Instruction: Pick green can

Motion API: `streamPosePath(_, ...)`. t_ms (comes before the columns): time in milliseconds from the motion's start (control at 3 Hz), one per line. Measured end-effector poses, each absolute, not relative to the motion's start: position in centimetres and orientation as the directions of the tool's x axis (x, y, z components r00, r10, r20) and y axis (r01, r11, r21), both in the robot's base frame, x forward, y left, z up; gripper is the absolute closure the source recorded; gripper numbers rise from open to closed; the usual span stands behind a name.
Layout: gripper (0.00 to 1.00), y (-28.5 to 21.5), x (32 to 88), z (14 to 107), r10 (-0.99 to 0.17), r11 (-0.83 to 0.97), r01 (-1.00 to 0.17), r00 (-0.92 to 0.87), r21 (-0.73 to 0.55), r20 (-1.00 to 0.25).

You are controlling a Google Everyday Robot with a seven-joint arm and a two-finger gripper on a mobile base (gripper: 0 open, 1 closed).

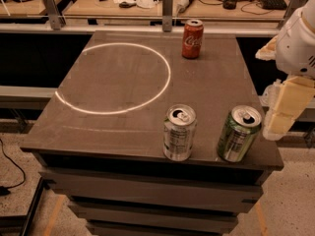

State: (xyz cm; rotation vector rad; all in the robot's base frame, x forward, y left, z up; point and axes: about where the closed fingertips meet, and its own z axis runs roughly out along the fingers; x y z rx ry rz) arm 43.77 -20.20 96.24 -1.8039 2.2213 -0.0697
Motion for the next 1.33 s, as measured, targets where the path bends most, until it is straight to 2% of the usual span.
streamPosePath(333, 0.0, -19.5, 43.2, 94.8, -0.97, 0.2, -0.964, -0.17, -0.175, -0.172)
streamPosePath(1000, 0.36, -17.9, 41.4, 92.5, -0.971, 0.178, -0.978, -0.157, -0.11, -0.179)
streamPosePath(1333, 0.6, -16.7, 40.8, 91.5, -0.968, 0.174, -0.983, -0.16, -0.063, -0.192)
